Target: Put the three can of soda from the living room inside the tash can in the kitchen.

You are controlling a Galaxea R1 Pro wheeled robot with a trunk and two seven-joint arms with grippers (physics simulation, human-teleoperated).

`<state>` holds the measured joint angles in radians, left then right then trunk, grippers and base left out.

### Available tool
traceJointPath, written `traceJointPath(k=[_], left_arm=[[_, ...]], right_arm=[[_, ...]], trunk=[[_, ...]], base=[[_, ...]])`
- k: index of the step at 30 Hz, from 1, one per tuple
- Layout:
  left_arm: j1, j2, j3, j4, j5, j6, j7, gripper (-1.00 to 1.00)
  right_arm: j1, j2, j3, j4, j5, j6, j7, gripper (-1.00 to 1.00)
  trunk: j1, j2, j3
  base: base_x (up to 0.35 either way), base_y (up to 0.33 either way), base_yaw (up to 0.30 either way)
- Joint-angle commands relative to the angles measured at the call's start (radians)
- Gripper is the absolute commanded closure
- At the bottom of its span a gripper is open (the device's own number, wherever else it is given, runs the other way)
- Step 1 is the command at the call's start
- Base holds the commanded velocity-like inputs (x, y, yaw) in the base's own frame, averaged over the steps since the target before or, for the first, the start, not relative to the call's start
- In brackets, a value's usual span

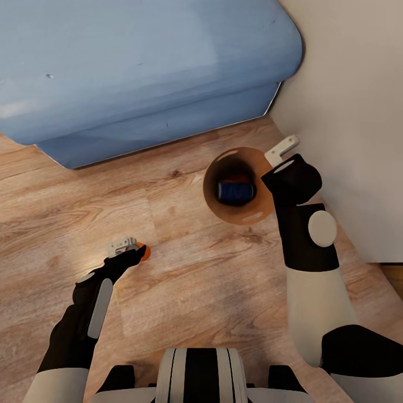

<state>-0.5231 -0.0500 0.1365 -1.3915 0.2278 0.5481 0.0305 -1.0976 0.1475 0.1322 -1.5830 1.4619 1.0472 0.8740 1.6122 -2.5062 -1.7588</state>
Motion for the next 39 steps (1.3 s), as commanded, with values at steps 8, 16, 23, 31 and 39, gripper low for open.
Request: traceJointPath(k=[8,16,23,31,39], left_arm=[[0.0,0.0,0.0,0.0,-0.002,-0.008,0.0,-1.0],[0.0,-0.001,0.0,0.017,-0.001,-0.014,0.0,-1.0],[0.0,-0.001,0.0,0.026,0.001,-0.017,0.0,-1.0],[0.0,-0.001,-0.001,0.026,0.001,-0.017,0.0,-1.0],[0.0,-0.001,0.0,0.026,0.002,-0.017,0.0,-1.0]], right_arm=[[-0.003,0.009,0.001,0.0,0.004,0.0,0.0,1.0],[-0.006,0.01,0.001,-0.001,0.005,0.0,0.0,1.0],[-0.043,0.016,0.002,-0.001,0.006,0.0,0.002,1.0],[-0.068,0.018,0.003,-0.002,0.008,0.0,0.003,1.0],[-0.07,0.018,0.003,-0.002,0.008,0.0,0.003,1.0]], trunk=[[0.0,0.0,0.0],[0.003,-0.001,-0.023],[0.003,-0.001,-0.023],[0.003,-0.001,-0.023],[0.003,-0.001,-0.023]], base=[[0.0,0.0,0.0],[0.0,0.0,0.0],[0.0,0.0,0.0],[0.0,0.0,0.0],[0.0,0.0,0.0]])
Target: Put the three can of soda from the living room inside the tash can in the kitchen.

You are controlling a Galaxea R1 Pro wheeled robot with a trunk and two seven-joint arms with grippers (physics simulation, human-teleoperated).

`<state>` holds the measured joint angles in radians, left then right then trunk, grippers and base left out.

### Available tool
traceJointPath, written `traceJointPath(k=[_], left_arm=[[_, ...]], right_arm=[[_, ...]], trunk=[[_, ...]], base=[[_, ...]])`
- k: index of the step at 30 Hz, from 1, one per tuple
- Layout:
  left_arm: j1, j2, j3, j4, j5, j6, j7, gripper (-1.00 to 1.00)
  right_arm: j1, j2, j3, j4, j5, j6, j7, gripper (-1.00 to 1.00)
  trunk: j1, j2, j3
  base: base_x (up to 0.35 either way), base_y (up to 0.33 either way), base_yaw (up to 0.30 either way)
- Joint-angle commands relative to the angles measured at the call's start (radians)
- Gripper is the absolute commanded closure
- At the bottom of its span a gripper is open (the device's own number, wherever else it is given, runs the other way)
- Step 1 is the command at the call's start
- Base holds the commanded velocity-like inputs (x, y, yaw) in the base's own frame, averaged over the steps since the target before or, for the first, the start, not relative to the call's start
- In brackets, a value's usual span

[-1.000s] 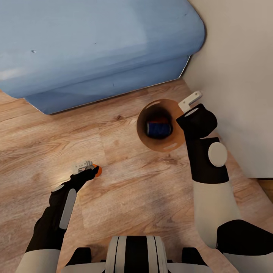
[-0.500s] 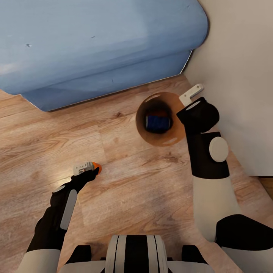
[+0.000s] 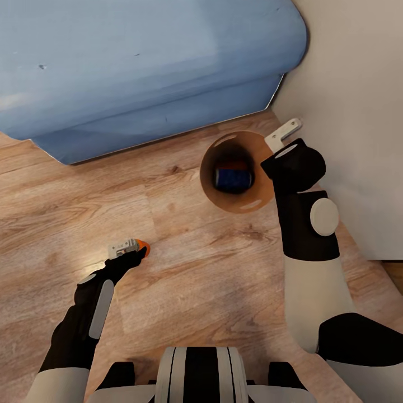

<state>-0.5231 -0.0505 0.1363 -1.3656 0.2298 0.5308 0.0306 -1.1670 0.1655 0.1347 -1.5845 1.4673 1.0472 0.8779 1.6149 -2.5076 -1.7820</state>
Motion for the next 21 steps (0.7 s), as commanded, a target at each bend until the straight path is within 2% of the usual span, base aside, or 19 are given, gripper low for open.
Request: traceJointPath(k=[1,21], left_arm=[[0.0,0.0,0.0,0.0,0.0,0.0,0.0,-1.0],[0.0,0.0,0.0,0.0,0.0,0.002,0.0,-1.0]], right_arm=[[0.0,0.0,0.0,0.0,0.003,0.0,0.0,1.0],[0.001,0.0,0.002,0.0,0.002,0.0,0.0,1.0]], trunk=[[0.0,0.0,0.0],[0.0,0.0,0.0]], base=[[0.0,0.0,0.0],[0.0,0.0,0.0]])
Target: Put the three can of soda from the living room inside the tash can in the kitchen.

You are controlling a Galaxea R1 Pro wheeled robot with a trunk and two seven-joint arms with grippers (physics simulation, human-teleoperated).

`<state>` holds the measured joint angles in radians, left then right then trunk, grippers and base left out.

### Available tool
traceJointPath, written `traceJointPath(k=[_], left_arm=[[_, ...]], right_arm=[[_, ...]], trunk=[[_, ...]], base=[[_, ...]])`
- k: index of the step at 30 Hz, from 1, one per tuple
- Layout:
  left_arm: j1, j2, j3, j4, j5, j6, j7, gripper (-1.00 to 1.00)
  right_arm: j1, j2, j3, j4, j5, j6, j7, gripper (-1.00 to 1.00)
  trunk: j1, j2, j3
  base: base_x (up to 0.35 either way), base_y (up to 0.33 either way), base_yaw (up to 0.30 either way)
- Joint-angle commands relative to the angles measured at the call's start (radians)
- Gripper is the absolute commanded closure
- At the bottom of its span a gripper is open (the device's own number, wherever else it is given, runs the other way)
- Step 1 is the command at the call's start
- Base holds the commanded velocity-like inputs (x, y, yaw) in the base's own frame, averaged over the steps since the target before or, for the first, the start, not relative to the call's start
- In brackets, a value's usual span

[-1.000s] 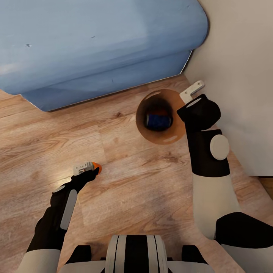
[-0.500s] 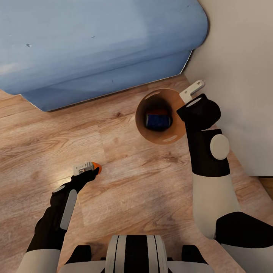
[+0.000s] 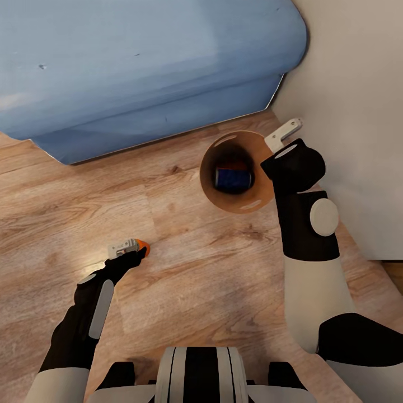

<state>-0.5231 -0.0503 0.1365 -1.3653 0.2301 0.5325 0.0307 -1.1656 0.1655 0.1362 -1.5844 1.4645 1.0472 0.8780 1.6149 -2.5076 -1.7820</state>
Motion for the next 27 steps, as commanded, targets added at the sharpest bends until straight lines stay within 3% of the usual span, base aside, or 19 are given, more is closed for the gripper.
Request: traceJointPath(k=[1,6,27], left_arm=[[0.0,0.0,0.0,0.0,0.0,0.0,0.0,-1.0],[0.0,0.0,0.0,0.001,-0.004,0.0,0.0,-1.0],[0.0,0.0,-0.001,-0.004,-0.006,0.001,0.01,-1.0]], right_arm=[[0.0,0.0,0.0,0.0,0.005,0.0,-0.001,1.0],[0.0,0.0,0.0,0.0,0.005,0.0,-0.001,1.0],[0.004,0.0,0.0,0.0,0.005,0.0,-0.001,1.0]], trunk=[[0.0,0.0,0.0],[0.001,-0.001,-0.012],[0.001,-0.001,-0.012]], base=[[0.0,0.0,0.0],[0.0,0.0,0.0],[0.0,0.0,0.0]])
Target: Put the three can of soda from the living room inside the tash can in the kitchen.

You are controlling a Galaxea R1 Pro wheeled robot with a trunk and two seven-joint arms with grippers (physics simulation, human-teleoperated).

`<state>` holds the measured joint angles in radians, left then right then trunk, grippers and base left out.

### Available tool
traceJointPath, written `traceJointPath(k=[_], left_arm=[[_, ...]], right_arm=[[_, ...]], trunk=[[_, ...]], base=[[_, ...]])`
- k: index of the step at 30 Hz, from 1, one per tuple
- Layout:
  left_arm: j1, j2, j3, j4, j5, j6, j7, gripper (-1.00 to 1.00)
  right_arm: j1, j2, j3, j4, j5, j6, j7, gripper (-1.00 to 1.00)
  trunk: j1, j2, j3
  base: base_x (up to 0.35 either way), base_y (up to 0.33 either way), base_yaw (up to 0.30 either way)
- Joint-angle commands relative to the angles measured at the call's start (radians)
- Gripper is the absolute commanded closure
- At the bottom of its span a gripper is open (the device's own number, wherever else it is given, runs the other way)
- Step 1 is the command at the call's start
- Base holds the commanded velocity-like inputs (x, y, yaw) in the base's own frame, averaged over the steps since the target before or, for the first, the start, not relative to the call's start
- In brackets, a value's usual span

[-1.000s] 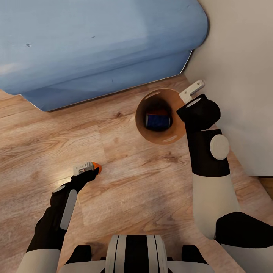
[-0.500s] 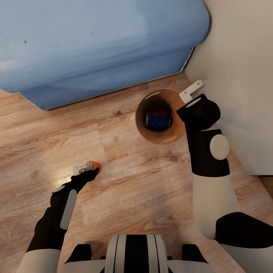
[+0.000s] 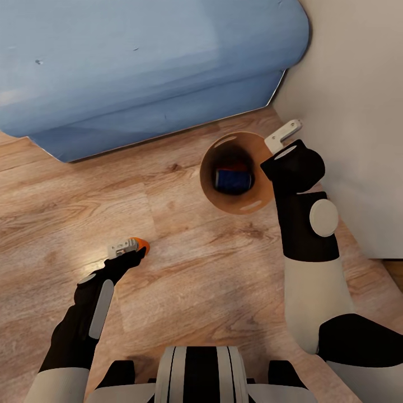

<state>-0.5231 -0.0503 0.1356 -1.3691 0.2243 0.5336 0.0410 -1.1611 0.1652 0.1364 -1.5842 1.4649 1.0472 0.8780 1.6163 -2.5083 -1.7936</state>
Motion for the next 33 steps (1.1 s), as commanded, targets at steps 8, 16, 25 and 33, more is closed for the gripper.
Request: traceJointPath(k=[8,16,25,33], left_arm=[[-0.001,0.0,-0.002,-0.003,-0.001,0.002,0.001,-1.0],[-0.001,0.0,-0.002,0.0,-0.002,0.001,0.001,-1.0],[-0.001,0.0,-0.001,0.002,-0.003,-0.005,0.0,1.0],[0.0,0.0,-0.002,0.003,-0.003,-0.008,0.0,1.0]], right_arm=[[0.001,0.0,0.0,0.0,0.005,0.0,-0.001,1.0],[0.001,-0.001,0.0,0.0,0.005,0.0,-0.001,1.0],[0.002,-0.001,0.0,0.0,0.005,0.0,-0.001,1.0],[0.004,-0.001,0.0,0.0,0.005,0.0,-0.001,1.0]], trunk=[[0.0,0.0,0.0],[0.0,0.0,0.0],[0.0,0.0,0.0],[0.0,0.0,0.0]], base=[[0.0,0.0,0.0],[0.0,0.0,0.0],[0.0,0.0,0.0],[0.0,0.0,0.0]])
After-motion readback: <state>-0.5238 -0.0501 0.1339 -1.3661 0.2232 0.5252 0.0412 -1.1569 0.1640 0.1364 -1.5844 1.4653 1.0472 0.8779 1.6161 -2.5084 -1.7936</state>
